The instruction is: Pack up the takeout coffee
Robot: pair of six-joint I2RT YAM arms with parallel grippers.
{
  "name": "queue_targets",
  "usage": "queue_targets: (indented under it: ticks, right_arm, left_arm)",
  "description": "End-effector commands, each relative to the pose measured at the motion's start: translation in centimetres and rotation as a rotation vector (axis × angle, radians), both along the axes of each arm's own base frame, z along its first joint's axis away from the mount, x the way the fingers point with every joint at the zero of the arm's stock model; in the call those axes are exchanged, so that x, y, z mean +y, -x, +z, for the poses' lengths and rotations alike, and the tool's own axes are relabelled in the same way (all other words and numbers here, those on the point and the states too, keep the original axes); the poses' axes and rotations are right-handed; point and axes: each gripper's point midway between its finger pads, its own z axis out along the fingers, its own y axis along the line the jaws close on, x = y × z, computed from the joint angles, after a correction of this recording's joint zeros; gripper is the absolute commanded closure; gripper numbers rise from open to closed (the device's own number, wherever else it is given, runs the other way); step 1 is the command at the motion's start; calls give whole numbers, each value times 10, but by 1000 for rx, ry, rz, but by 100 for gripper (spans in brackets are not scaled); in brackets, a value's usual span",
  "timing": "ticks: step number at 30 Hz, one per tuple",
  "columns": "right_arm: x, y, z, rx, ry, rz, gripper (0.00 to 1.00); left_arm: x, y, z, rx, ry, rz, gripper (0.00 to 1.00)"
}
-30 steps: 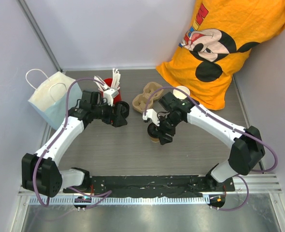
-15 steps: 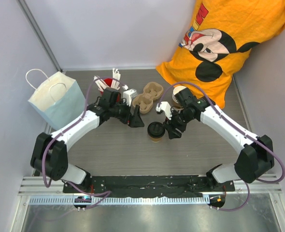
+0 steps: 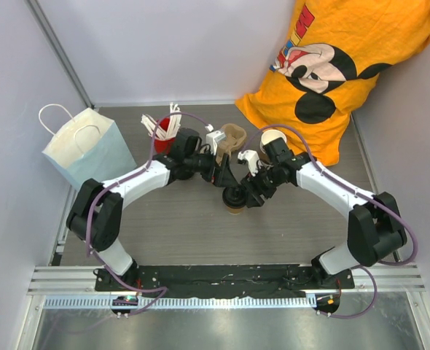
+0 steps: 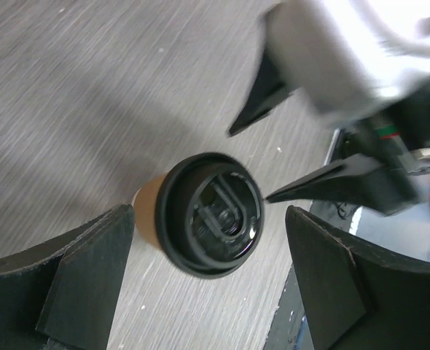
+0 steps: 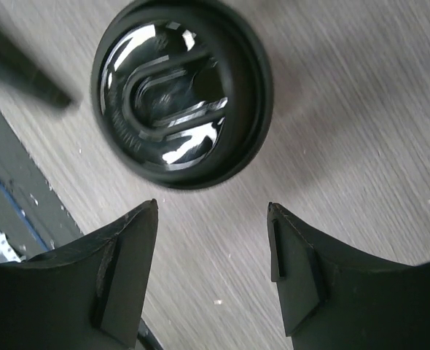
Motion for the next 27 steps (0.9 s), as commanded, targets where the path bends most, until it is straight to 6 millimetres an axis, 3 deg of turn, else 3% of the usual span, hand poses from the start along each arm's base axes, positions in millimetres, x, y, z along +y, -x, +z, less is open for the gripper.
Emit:
queue_targets:
  ticks: [1,11,20,24,27]
  right_arm:
    - [13,-21,0,-3,-59,-62,33]
    - [11,-39,0,-3,-88,-122,33]
    - [12,-52,5,-15,-105,-148,33]
    - [13,-58,9,-32,-104,-156,33]
    - [8,-63,17,-66,-101,-166,33]
  left_arm:
    - [-18,1,17,-38,92,-48,11]
    - [-19,19,9,2,104,-100,12]
    - [-1,35,-7,23,22,-98,13]
    - [6,36,-8,-7,-6,-88,13]
    - [9,26,-6,-82,-36,-73,14]
